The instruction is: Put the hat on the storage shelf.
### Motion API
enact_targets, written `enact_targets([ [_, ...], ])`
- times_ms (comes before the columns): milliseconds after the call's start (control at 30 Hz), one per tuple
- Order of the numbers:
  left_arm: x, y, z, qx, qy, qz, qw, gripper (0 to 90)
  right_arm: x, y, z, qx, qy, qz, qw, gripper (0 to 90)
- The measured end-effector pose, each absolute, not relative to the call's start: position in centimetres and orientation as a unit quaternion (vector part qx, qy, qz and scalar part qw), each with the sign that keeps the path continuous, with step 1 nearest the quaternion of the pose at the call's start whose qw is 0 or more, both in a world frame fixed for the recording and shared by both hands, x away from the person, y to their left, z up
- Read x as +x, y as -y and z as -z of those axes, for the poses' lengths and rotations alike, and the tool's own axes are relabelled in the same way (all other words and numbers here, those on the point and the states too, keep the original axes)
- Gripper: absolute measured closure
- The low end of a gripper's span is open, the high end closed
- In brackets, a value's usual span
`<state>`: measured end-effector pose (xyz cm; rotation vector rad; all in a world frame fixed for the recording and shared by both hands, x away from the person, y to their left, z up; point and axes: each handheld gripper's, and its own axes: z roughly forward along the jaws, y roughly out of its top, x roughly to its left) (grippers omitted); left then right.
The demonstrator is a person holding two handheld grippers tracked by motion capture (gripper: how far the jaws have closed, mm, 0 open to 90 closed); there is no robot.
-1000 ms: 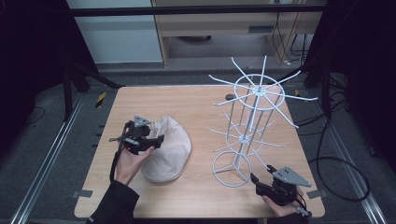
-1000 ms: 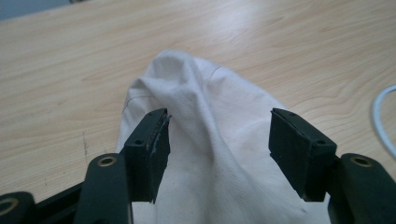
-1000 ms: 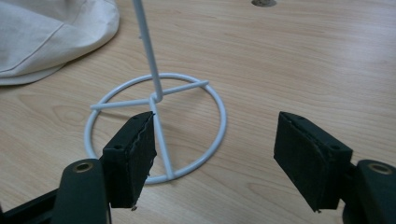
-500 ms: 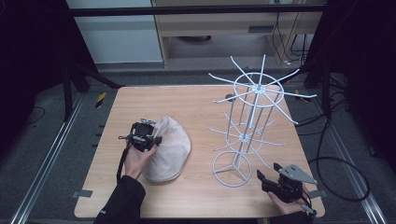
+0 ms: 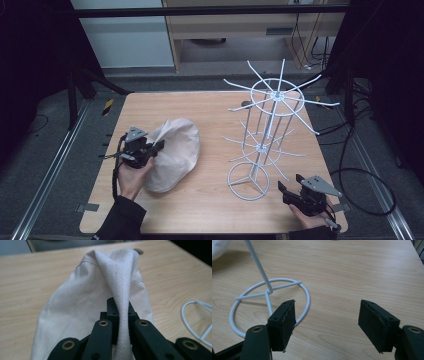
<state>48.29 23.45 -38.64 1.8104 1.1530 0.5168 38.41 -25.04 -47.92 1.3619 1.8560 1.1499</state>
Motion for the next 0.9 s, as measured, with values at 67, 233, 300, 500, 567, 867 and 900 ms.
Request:
enact_targets([
  [67, 47.4, -24.2, 38.0, 0.722, -0.455, -0.215, 0.475, 87.6, 38.5, 25.2, 48.0, 0.508, -0.691, -0.429, 0.284, 30.2],
  [233, 45.4, -25.5, 36.6, 0.694, -0.427, -0.220, 0.535, 87.6, 38.5, 25.5, 48.0, 0.512, -0.687, -0.431, 0.283, 29.5],
  [300, 44.7, -25.6, 36.0, 0.688, -0.415, -0.226, 0.551, 87.6, 38.5, 25.5, 48.0, 0.509, -0.688, -0.431, 0.287, 29.0],
  [500, 42.8, -25.4, 34.0, 0.666, -0.376, -0.235, 0.600, 87.6, 38.5, 25.5, 48.0, 0.505, -0.688, -0.435, 0.287, 26.5],
  [567, 42.3, -25.4, 33.4, 0.659, -0.364, -0.236, 0.615, 87.6, 38.5, 25.5, 48.0, 0.506, -0.687, -0.436, 0.286, 26.0],
  [867, 39.4, -24.6, 29.9, 0.605, -0.296, -0.244, 0.698, 87.6, 38.5, 25.5, 48.1, 0.503, -0.689, -0.434, 0.289, 25.0],
  [900, 39.1, -24.5, 29.6, 0.601, -0.288, -0.246, 0.704, 87.6, 38.6, 25.5, 48.2, 0.503, -0.689, -0.434, 0.290, 24.9],
])
